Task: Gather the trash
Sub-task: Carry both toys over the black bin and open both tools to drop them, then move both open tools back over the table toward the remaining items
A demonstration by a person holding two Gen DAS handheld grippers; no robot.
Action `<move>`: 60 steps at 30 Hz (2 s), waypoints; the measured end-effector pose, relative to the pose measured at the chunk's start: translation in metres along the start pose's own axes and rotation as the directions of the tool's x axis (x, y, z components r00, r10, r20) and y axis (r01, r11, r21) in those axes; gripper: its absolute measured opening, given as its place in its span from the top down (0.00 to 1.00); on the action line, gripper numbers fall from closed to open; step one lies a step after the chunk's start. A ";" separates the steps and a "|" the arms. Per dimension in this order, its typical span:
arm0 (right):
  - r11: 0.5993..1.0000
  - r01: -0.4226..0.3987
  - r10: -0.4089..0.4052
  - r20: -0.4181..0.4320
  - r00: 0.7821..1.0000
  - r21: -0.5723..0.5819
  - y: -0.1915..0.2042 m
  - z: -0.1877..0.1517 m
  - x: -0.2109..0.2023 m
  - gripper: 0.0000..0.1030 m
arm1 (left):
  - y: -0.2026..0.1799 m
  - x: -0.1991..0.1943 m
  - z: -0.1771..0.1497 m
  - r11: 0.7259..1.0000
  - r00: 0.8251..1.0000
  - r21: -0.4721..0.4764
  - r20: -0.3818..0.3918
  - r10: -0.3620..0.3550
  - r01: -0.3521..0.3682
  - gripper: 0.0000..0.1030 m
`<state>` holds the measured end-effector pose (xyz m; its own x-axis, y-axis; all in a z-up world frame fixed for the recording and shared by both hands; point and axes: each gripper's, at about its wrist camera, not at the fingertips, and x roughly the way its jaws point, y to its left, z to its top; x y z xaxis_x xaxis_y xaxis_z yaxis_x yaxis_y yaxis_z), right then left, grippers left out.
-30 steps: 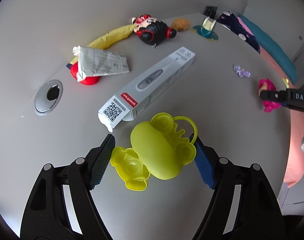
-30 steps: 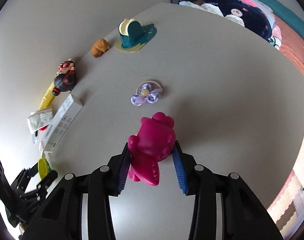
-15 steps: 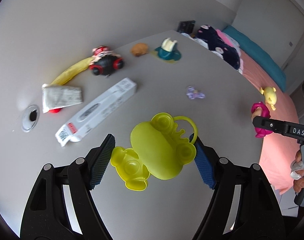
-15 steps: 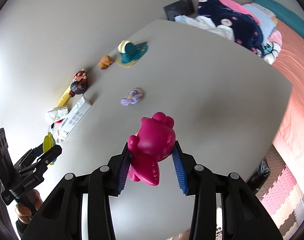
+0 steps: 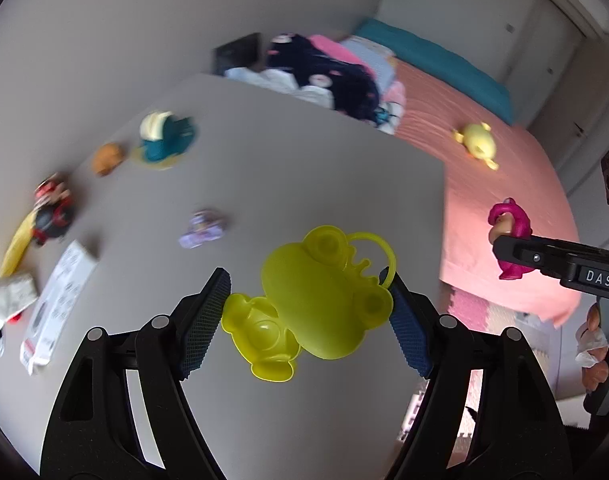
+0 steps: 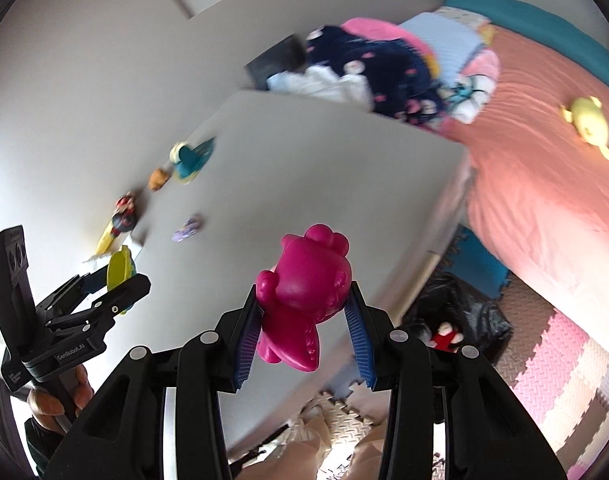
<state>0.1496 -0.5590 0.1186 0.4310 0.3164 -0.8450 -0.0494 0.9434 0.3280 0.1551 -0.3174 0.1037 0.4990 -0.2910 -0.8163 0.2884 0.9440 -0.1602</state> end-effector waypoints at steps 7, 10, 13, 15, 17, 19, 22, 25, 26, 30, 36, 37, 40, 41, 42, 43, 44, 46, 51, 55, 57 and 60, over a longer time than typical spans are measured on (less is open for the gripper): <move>0.991 0.068 -0.073 0.037 0.997 0.112 -0.065 -0.016 -0.034 0.58 | -0.080 0.031 0.023 0.983 0.993 0.144 -0.049 -0.110 0.116 0.28; 0.983 0.088 -0.096 0.044 0.994 0.161 -0.089 -0.025 -0.045 0.58 | -0.112 0.043 0.025 0.965 0.985 0.201 -0.079 -0.153 0.166 0.28; 0.972 0.108 -0.120 0.047 0.992 0.207 -0.112 -0.033 -0.054 0.58 | -0.139 0.053 0.024 0.947 0.977 0.248 -0.112 -0.181 0.204 0.28; 0.965 0.121 -0.136 0.048 0.990 0.232 -0.125 -0.038 -0.059 0.58 | -0.157 0.059 0.023 0.933 0.971 0.279 -0.135 -0.196 0.227 0.28; 0.957 0.132 -0.149 0.048 0.988 0.257 -0.137 -0.043 -0.064 0.58 | -0.171 0.064 0.023 0.921 0.966 0.304 -0.153 -0.206 0.245 0.28; 0.951 0.142 -0.160 0.046 0.986 0.275 -0.146 -0.046 -0.067 0.58 | -0.184 0.069 0.023 0.908 0.961 0.326 -0.171 -0.218 0.264 0.28; 0.943 0.158 -0.173 0.027 0.985 0.293 -0.158 -0.047 -0.067 0.58 | -0.201 0.079 0.023 0.892 0.951 0.345 -0.205 -0.232 0.292 0.27; 0.929 0.225 -0.244 0.029 0.969 0.295 -0.164 -0.048 -0.071 0.38 | -0.215 0.089 0.020 0.886 0.945 0.360 -0.251 -0.211 0.294 0.05; 0.927 0.235 -0.256 0.035 0.966 0.291 -0.165 -0.048 -0.074 0.38 | -0.217 0.089 0.019 0.887 0.948 0.363 -0.243 -0.205 0.285 0.05; 0.923 0.234 -0.259 0.045 0.965 0.307 -0.172 -0.050 -0.077 0.38 | -0.220 0.092 0.016 0.890 0.943 0.349 -0.259 -0.208 0.293 0.05; 0.925 0.226 -0.251 0.046 0.967 0.304 -0.168 -0.051 -0.073 0.38 | -0.210 0.092 0.016 0.900 0.943 0.328 -0.260 -0.206 0.287 0.05; 0.926 0.226 -0.251 0.046 0.967 0.302 -0.166 -0.050 -0.072 0.38 | -0.207 0.092 0.016 0.903 0.944 0.324 -0.260 -0.203 0.283 0.05; 0.932 0.219 -0.243 0.047 0.969 0.289 -0.158 -0.049 -0.070 0.38 | -0.199 0.093 0.015 0.909 0.945 0.309 -0.257 -0.202 0.279 0.05; 0.934 0.218 -0.241 0.047 0.969 0.283 -0.155 -0.048 -0.069 0.38 | -0.195 0.092 0.015 0.912 0.946 0.302 -0.254 -0.202 0.276 0.05; 0.937 0.216 -0.237 0.046 0.970 0.273 -0.150 -0.047 -0.067 0.38 | -0.192 0.090 0.014 0.915 0.947 0.296 -0.251 -0.203 0.275 0.05; 0.940 0.214 -0.234 0.047 0.971 0.266 -0.147 -0.046 -0.066 0.38 | -0.189 0.089 0.013 0.917 0.947 0.290 -0.247 -0.205 0.274 0.05; 0.944 0.210 -0.230 0.051 0.972 0.254 -0.142 -0.045 -0.064 0.38 | -0.184 0.086 0.013 0.921 0.949 0.280 -0.239 -0.207 0.271 0.05; 0.952 0.208 -0.226 0.057 0.973 0.226 -0.131 -0.042 -0.061 0.38 | -0.176 0.083 0.012 0.925 0.951 0.268 -0.230 -0.209 0.268 0.05; 0.969 0.187 -0.198 0.054 0.979 0.163 -0.103 -0.033 -0.050 0.38 | -0.149 0.072 0.010 0.945 0.961 0.230 -0.202 -0.189 0.234 0.05; 0.980 0.166 -0.172 0.045 0.984 0.108 -0.076 -0.026 -0.038 0.38 | -0.123 0.061 0.006 0.961 0.969 0.190 -0.178 -0.169 0.202 0.05; 0.985 0.156 -0.159 0.039 0.986 0.079 -0.063 -0.022 -0.032 0.38 | -0.106 0.055 0.004 0.970 0.974 0.161 -0.164 -0.157 0.183 0.05; 0.991 0.133 -0.134 0.028 0.991 0.031 -0.040 -0.018 -0.021 0.38 | -0.080 0.047 -0.001 0.981 0.980 0.119 -0.146 -0.133 0.151 0.05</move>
<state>0.1257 -0.6012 0.1159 0.4592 0.1841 -0.8690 0.0368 0.9735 0.2257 0.1546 -0.4065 0.0782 0.3312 -0.3881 -0.8601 0.4558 0.8639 -0.2144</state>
